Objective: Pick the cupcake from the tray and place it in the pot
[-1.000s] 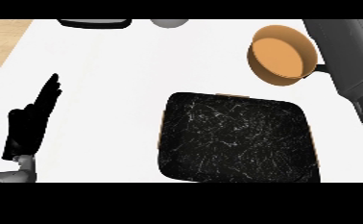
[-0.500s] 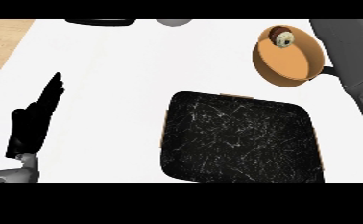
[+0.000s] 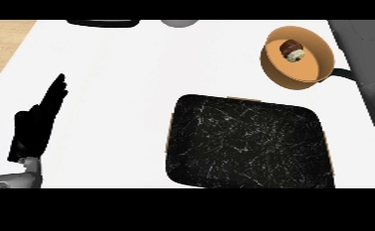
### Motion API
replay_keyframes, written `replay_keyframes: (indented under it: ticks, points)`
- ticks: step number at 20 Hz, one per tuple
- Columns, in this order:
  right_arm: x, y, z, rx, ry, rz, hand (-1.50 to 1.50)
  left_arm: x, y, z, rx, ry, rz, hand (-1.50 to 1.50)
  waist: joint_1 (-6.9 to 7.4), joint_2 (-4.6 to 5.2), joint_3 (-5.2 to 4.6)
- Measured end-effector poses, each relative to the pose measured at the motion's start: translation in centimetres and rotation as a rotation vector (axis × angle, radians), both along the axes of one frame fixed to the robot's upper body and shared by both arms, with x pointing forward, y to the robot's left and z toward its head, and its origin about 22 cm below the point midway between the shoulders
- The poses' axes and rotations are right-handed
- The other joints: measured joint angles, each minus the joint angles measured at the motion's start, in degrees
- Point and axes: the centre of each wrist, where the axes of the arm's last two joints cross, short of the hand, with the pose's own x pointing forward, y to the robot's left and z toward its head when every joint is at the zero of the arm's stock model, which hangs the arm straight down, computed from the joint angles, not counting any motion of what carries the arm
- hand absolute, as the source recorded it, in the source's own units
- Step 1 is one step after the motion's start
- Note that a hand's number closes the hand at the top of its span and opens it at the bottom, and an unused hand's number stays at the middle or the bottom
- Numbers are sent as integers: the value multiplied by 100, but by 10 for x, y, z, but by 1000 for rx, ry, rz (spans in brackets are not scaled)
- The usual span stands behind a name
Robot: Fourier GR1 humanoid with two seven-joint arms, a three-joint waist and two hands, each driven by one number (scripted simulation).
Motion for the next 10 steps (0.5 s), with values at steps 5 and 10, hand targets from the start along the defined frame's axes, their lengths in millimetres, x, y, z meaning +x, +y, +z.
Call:
replay_keyframes:
  ticks: [5, 10]
  points:
    - [0, -5, 5, 168, -102, 29, -150, -7, 5, -3, 3, 9, 19, 0, -85, -52, -6]
    - [-3, -22, 5, 273, -97, 94, -150, -14, 12, -7, 4, 21, 42, 0, -229, -112, -14]
